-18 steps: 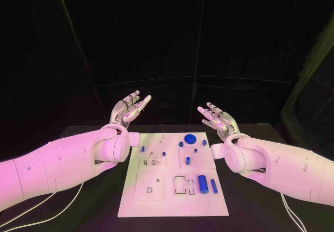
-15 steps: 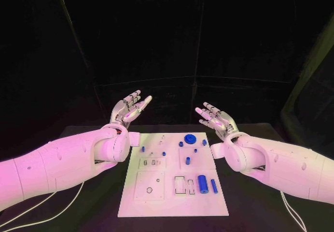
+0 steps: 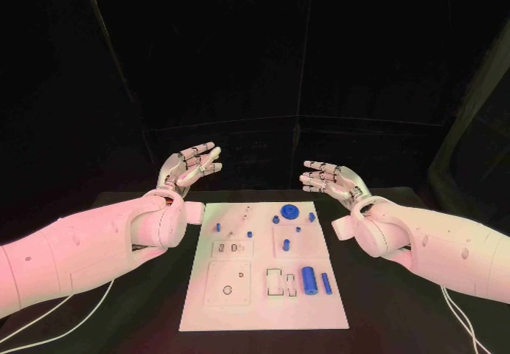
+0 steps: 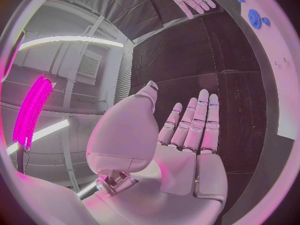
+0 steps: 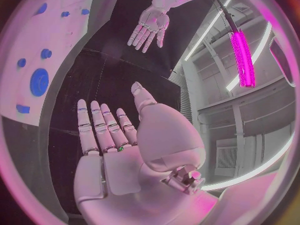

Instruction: Assemble the parts on the task board

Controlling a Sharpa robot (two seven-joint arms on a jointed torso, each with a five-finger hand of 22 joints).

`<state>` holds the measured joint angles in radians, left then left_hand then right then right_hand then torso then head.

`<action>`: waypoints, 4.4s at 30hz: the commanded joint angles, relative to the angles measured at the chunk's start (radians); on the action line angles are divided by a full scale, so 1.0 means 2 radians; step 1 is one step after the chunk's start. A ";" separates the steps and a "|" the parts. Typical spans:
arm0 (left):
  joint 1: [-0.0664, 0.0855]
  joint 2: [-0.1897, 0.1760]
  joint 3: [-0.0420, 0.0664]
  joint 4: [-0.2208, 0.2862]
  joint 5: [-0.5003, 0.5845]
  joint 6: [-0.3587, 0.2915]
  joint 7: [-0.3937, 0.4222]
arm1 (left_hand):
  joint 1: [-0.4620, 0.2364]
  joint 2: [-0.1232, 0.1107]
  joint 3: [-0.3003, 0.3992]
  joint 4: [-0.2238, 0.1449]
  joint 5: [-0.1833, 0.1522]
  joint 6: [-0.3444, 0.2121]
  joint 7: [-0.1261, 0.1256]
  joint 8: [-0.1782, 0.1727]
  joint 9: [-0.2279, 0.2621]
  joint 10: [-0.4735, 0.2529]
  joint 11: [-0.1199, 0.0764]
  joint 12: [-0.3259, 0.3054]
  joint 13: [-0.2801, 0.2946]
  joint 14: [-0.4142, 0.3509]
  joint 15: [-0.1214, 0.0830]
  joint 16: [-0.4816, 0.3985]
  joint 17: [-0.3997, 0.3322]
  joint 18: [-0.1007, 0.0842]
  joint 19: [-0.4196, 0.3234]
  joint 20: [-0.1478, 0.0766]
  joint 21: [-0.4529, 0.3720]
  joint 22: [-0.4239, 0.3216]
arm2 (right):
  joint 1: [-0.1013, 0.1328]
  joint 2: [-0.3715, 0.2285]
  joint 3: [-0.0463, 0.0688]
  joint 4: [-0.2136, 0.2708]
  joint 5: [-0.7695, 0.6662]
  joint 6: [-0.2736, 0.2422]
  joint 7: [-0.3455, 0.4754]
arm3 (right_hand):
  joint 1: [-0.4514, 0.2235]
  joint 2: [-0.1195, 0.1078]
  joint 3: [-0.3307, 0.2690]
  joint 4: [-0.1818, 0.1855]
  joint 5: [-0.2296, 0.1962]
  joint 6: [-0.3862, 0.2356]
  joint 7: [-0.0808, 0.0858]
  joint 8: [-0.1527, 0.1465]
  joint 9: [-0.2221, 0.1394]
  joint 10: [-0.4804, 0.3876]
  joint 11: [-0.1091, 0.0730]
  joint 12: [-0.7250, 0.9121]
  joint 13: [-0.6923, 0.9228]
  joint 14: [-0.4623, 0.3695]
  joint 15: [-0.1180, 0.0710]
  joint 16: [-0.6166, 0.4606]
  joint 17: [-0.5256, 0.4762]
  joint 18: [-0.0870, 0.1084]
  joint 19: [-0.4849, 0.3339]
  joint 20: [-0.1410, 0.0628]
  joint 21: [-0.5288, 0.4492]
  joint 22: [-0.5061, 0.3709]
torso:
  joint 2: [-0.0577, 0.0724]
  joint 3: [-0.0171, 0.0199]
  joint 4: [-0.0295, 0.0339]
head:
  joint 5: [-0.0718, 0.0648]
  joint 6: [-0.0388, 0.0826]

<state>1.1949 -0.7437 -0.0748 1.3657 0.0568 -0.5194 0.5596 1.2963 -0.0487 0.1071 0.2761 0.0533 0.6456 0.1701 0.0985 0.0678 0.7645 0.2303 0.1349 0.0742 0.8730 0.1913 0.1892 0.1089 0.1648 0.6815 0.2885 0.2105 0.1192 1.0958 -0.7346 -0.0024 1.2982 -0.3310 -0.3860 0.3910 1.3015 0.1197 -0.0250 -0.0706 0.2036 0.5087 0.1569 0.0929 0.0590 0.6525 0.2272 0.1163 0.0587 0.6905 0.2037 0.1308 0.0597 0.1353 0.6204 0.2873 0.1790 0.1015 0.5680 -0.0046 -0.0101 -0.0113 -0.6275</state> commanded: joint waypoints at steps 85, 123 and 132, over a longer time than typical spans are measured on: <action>0.002 -0.072 -0.002 0.129 -0.030 0.117 -0.049 | 0.022 0.029 -0.018 -0.041 0.000 0.155 0.022 0.017 0.000 0.148 -0.038 0.015 -0.001 0.153 -0.048 0.037 0.066 0.008 0.151 -0.041 0.054 0.011 | 0.068 0.064 0.002 -0.021 -0.659 0.121 -0.231 | -0.026 -0.038 0.172 -0.090 -0.036 0.274 0.004 -0.011 0.005 0.276 -0.069 -0.023 0.006 0.396 -0.100 0.549 0.454 -0.001 0.285 -0.088 0.529 0.389 | 0.097 -0.0107 0.0226 | -0.026 0.019; 0.003 -0.073 -0.002 0.128 -0.030 0.133 -0.054 | 0.025 0.033 -0.017 -0.046 0.000 0.151 0.025 0.013 -0.001 0.142 -0.036 0.012 -0.002 0.148 -0.046 0.036 0.072 0.008 0.149 -0.039 0.051 0.009 | 0.079 0.134 0.002 -0.074 -0.627 0.012 -0.240 | -0.034 -0.047 0.188 -0.076 -0.037 0.276 0.003 -0.013 0.004 0.277 -0.069 -0.026 0.005 0.394 -0.100 0.554 0.455 -0.002 0.285 -0.089 0.537 0.398 | 0.102 -0.0141 0.0256 | -0.021 0.024; 0.004 -0.072 -0.002 0.128 -0.030 0.133 -0.054 | 0.026 0.034 -0.017 -0.046 0.000 0.151 0.025 0.013 -0.001 0.142 -0.036 0.012 -0.002 0.148 -0.046 0.036 0.072 0.008 0.149 -0.039 0.051 0.009 | 0.079 0.150 0.002 -0.088 -0.627 0.042 -0.248 | -0.037 -0.052 0.191 -0.071 -0.039 0.273 0.005 -0.014 0.004 0.273 -0.068 -0.027 0.004 0.393 -0.099 0.554 0.454 -0.002 0.283 -0.088 0.538 0.398 | 0.102 -0.0140 0.0270 | -0.021 0.025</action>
<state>1.2001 -0.8885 -0.0793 1.6202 0.0025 -0.2686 0.4547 1.3475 0.0102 0.0722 0.1900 0.0533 0.9505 0.2159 0.1305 0.0678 1.0559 0.1574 0.1625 0.0715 1.1722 0.1000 0.2663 0.2519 0.1699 0.9854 0.2079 0.3176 0.1389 1.2513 -0.4375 0.0016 1.1241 -1.5867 -0.3394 -0.0946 1.2328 0.0171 0.3572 -0.2168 0.1293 1.0582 0.1637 0.0686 0.0672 1.2038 0.0915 0.0692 0.0687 1.4631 0.0017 1.2360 0.9670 0.1398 1.1922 0.1107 1.2490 0.8971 0.7729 -0.0331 0.0424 -0.0533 -0.5790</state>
